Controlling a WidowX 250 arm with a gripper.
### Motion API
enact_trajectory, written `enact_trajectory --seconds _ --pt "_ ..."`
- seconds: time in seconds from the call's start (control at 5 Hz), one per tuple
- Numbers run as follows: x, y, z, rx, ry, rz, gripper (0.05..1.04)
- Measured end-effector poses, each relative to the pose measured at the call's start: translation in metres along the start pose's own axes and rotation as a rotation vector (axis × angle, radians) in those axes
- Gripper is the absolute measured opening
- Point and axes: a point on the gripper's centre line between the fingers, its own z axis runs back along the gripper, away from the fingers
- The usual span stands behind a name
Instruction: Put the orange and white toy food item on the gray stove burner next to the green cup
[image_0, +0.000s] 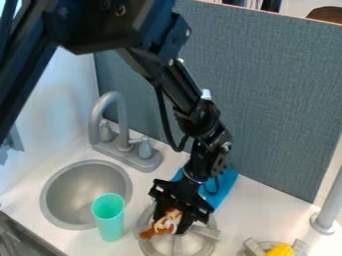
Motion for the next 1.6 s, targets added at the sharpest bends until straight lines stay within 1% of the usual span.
enact_trajectory --seconds 0.2,0.4,0.6,0.8,1.0,1.2,1.4,1.6 --pt "-0.001 -0.005 0.003 -0.026 0.043 -0.029 0.786" --pt "-0.011 0.003 0.012 -0.142 -0.016 0.014 0.997" --pt "-0.02 0.005 0.056 -0.296 -0.189 -0.007 1.005" --pt "-0.034 0.026 0.074 -0.349 -0.28 0.018 1.001" --pt "-0.055 0.05 0.091 -0.322 -0.352 0.023 1.001" --pt "-0.07 0.086 0.095 -0.138 -0.361 0.024 1.001" --pt "-0.069 0.101 0.093 -0.101 -0.351 -0.026 1.001" --pt "-0.065 0.121 0.088 -0.09 -0.34 -0.025 1.001"
